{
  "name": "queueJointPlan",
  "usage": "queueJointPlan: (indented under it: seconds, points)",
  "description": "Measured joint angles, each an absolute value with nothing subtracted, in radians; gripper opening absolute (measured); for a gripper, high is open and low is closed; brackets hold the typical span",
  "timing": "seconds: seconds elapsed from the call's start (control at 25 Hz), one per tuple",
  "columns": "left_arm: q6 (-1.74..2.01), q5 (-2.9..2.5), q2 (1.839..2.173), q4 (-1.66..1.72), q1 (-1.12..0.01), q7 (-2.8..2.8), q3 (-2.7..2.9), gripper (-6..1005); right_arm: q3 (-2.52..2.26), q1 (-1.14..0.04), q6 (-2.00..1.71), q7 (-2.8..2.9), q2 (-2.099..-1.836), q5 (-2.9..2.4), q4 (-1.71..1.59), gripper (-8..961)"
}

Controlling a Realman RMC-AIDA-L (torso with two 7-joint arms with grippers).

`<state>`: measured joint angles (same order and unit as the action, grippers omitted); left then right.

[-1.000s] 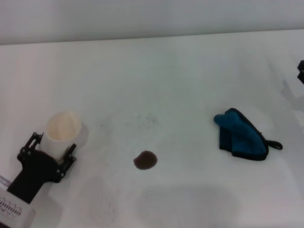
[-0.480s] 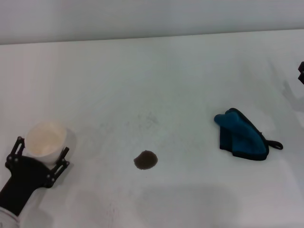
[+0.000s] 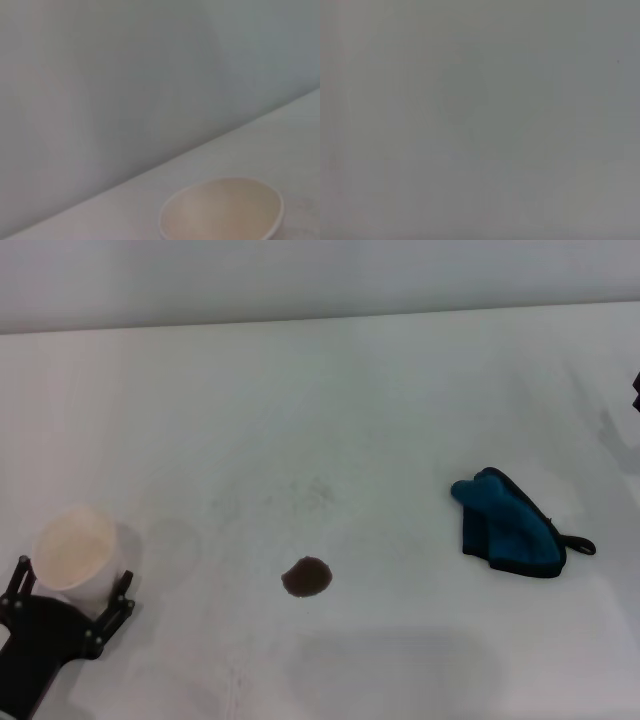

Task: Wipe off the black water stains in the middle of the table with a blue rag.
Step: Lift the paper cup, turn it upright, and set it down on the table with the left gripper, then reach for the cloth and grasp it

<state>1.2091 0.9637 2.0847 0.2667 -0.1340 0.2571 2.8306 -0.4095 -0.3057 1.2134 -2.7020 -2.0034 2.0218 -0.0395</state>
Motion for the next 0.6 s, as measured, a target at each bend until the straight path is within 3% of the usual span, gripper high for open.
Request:
queueJointPlan:
  seconds: [0.6]
  points:
    - [1.291,0.965,2.080,0.203,-0.117,0.007,2.828,876,-0.406,-0.307,1.213,-2.701,-2.003,2.020,-0.040,825]
